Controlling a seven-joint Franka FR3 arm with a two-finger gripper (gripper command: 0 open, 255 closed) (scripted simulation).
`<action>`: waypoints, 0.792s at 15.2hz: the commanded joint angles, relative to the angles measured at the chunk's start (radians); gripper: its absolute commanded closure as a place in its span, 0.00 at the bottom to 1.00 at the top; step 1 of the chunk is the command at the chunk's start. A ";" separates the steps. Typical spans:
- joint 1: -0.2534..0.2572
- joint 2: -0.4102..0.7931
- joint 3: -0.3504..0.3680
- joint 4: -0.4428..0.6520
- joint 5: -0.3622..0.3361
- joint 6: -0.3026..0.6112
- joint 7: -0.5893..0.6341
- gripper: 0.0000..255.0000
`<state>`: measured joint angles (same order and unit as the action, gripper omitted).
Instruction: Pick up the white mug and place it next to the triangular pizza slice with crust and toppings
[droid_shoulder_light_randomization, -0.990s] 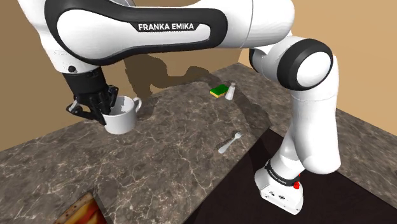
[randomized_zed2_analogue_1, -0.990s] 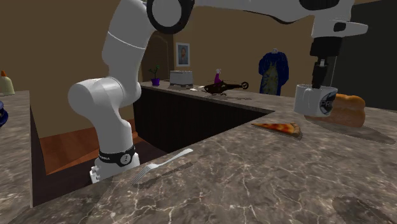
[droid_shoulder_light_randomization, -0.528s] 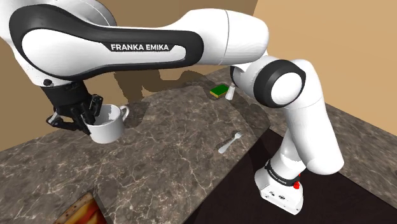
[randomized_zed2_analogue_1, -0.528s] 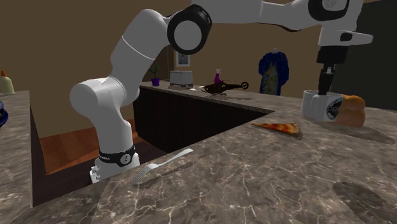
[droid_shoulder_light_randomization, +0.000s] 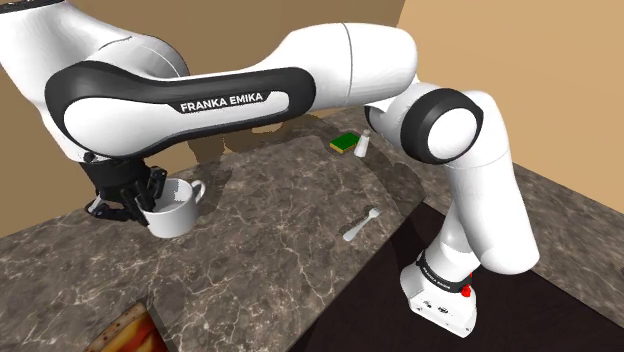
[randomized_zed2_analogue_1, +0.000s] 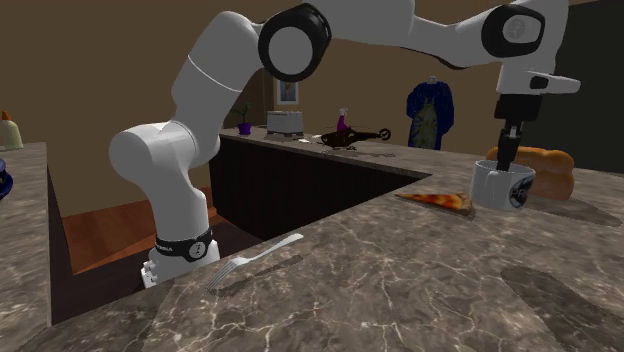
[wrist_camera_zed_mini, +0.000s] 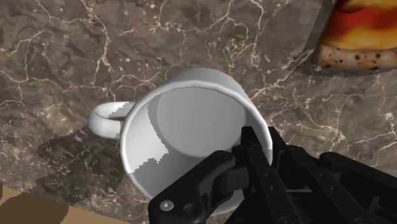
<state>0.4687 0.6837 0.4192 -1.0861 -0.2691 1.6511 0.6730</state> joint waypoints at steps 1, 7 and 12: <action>-0.005 -0.001 0.000 -0.032 -0.001 0.031 0.003 1.00; -0.015 0.005 -0.003 -0.105 -0.005 0.107 0.011 1.00; -0.020 0.017 -0.007 -0.154 -0.011 0.166 0.018 1.00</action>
<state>0.4494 0.6984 0.4135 -1.2289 -0.2789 1.8037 0.6890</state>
